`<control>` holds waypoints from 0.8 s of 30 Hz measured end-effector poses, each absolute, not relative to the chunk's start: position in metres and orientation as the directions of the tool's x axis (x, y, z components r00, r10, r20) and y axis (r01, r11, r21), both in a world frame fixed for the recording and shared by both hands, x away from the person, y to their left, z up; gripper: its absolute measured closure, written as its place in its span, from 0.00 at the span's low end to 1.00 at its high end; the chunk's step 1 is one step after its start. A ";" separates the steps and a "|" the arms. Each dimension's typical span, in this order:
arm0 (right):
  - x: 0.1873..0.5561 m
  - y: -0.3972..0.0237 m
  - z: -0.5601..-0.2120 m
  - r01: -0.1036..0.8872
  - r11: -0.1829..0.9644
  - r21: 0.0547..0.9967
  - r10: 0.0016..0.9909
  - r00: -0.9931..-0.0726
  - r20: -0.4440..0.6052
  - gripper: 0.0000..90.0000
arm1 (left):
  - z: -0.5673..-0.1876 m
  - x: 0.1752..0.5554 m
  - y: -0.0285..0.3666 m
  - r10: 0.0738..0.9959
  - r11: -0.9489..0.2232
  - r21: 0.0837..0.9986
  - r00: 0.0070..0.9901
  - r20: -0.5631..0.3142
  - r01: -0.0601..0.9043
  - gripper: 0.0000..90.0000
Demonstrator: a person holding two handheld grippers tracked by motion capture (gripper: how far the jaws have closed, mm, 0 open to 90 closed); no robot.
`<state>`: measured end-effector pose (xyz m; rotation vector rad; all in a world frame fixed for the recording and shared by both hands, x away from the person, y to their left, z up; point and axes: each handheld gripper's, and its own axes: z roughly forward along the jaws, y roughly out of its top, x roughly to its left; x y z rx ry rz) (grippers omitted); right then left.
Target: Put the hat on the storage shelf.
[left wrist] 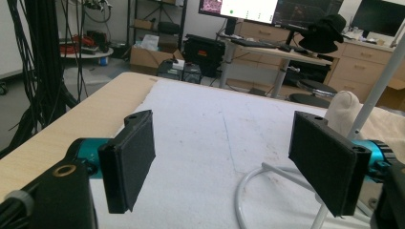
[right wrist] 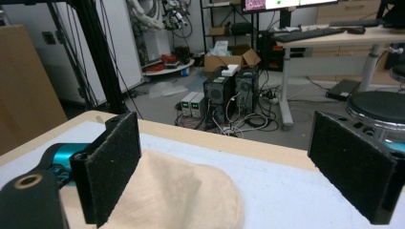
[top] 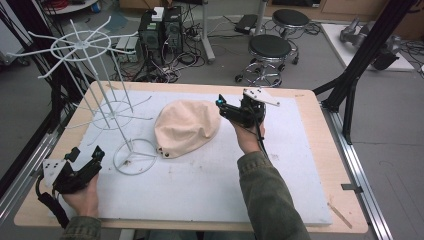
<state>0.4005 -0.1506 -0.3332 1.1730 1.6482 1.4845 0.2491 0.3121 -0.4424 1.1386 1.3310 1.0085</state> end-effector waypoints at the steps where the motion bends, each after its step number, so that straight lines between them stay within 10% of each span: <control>1: 0.406 -0.149 -0.332 0.213 -0.018 0.977 0.907 -0.407 0.106 0.11 | -0.442 0.249 0.312 0.982 0.187 0.979 0.020 -0.189 0.083 0.27; 24: 0.445 -0.100 -0.382 0.425 0.111 0.898 0.925 -0.375 0.063 0.11 | -0.442 0.249 0.316 0.980 0.195 0.978 0.013 -0.197 0.078 0.27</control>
